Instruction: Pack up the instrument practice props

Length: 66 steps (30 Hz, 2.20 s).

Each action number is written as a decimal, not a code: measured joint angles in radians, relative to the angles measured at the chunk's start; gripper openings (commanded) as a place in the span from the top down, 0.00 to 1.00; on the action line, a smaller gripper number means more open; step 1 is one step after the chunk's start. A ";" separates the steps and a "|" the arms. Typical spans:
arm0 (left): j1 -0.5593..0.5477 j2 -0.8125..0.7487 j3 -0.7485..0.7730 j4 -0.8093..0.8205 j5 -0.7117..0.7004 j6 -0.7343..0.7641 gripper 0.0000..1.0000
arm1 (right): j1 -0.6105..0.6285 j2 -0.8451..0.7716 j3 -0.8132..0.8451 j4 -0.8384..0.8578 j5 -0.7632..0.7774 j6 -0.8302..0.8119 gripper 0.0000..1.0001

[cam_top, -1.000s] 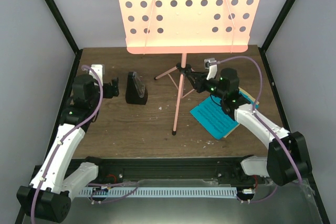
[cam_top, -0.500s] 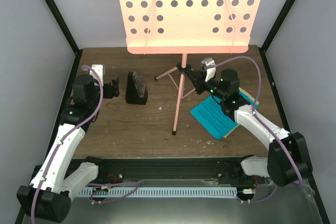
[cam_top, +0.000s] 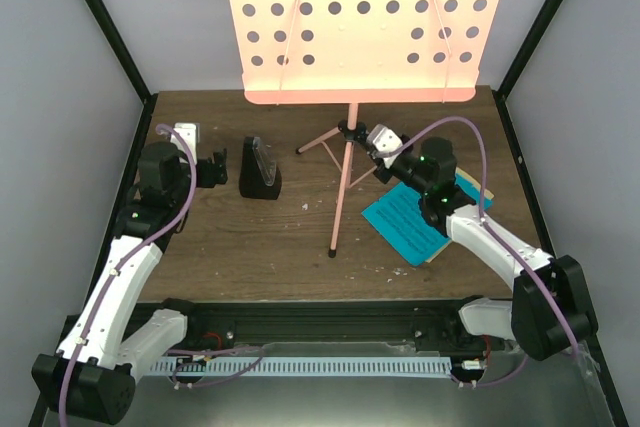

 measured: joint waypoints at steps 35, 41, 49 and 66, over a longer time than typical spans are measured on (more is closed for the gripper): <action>0.000 0.011 0.000 0.000 0.003 0.002 0.05 | 0.044 -0.189 -0.238 0.032 0.163 0.475 0.00; 0.000 0.017 -0.001 0.000 0.003 0.004 0.06 | -0.063 -0.166 -0.197 0.048 0.045 0.828 0.00; 0.000 0.018 -0.002 0.000 0.003 0.004 0.06 | -0.099 -0.097 -0.151 0.131 -0.083 1.467 0.00; 0.000 0.017 -0.002 0.000 0.020 0.003 0.05 | -0.055 0.045 -0.066 0.258 -0.072 2.057 0.39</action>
